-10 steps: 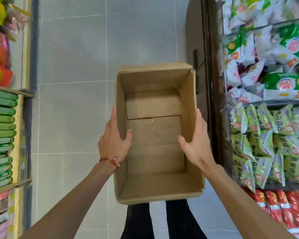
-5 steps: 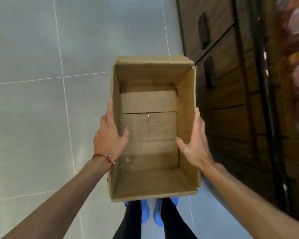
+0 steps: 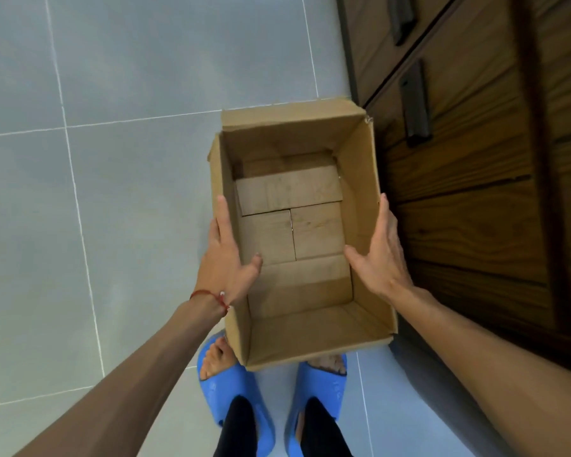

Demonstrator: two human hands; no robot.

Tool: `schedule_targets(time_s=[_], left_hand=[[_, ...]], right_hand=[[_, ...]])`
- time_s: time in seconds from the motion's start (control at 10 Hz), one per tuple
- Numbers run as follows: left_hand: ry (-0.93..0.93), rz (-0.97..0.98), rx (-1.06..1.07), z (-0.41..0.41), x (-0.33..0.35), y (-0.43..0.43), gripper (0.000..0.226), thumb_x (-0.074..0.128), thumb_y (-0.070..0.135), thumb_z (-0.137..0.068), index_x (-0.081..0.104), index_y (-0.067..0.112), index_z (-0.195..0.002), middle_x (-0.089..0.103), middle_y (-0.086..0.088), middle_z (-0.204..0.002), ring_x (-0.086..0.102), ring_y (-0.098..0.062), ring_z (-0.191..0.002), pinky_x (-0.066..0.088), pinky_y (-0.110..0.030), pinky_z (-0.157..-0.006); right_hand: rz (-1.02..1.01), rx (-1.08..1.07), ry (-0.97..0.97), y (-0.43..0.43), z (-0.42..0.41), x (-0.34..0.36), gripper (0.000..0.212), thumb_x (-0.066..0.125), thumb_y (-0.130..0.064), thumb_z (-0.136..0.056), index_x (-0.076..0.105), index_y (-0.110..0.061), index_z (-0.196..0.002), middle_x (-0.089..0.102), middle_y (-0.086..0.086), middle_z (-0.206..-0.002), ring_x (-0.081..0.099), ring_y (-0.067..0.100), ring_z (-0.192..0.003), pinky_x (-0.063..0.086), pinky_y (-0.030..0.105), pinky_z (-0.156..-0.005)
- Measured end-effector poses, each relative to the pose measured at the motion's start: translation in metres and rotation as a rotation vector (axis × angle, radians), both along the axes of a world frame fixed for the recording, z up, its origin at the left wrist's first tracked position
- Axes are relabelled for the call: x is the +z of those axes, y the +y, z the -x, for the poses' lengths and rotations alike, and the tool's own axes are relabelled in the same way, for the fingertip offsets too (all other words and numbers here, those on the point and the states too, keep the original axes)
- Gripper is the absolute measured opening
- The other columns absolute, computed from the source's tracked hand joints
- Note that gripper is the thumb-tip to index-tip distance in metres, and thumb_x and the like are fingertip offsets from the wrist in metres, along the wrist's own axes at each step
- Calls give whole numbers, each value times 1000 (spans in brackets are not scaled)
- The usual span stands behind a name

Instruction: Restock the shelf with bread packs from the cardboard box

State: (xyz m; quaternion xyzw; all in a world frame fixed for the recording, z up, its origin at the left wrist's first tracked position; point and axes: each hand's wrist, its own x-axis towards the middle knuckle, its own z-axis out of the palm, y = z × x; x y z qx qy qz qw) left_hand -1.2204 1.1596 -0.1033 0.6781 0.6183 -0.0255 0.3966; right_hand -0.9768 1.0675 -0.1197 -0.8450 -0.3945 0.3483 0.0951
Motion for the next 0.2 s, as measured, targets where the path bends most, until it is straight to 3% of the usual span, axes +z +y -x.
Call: schedule_targets(time_s=[0.1, 0.2], left_hand=[[3, 43, -14, 9, 17, -3, 104, 64, 20, -86, -14, 26, -155, 13, -10, -160, 49, -34, -127, 45, -33, -97], [28, 80, -37, 13, 45, -18, 93, 58, 18, -88, -5, 24, -156, 18, -8, -157, 54, -33, -118, 45, -32, -95]], right_hand=[[21, -56, -14, -3, 11, 12, 112, 75, -28, -91, -9, -27, -164, 6, 6, -171, 20, 29, -155, 24, 42, -123], [33, -151, 21, -10, 26, 38, 90, 71, -30, -94, 14, -23, -164, 14, 3, -169, 23, 28, -153, 28, 44, -123]])
